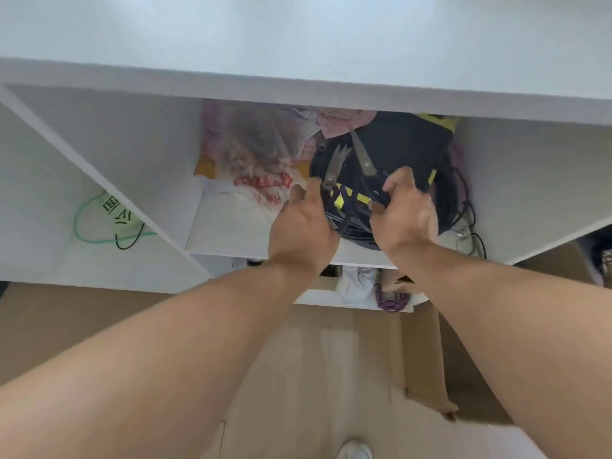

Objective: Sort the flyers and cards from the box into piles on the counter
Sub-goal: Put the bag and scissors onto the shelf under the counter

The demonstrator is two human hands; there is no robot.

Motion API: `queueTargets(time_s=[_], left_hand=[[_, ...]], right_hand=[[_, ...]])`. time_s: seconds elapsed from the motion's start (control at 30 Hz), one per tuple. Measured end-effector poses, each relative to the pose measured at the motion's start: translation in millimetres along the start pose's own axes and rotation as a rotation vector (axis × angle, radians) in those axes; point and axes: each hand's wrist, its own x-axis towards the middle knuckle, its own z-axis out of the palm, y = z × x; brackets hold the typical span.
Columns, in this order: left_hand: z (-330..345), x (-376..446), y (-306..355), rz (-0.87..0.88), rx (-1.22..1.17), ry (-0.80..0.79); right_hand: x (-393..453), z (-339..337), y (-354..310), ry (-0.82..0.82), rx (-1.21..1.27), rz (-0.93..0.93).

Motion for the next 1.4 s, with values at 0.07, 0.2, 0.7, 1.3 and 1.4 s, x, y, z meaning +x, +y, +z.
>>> queueTargets(time_s=[0.07,0.2,0.7,1.3,1.4], left_hand=[[11.3,13.1,8.2,-0.017,-0.007,-0.005],[23.0,37.7,12.0,-0.010,0.030,0.000],[36.2,68.3,-15.3,-0.131,-0.093,-0.026],[-2.9,61.6,-50.5,-0.020,-0.087,0.127],[-6.8,50.5,-62.1,0.123,-0.092,0.274]], right_hand=[[16.6,6.4,5.2,0.029,0.036,0.025],[38.9,7.6,15.6,0.068,0.030,0.023],[69.0,8.5,-34.1,-0.106,-0.094,-0.150],[62.7,47.4,-87.2,-0.232,0.188,0.079],[58.6,49.1,-88.5,-0.210,0.189,0.051]])
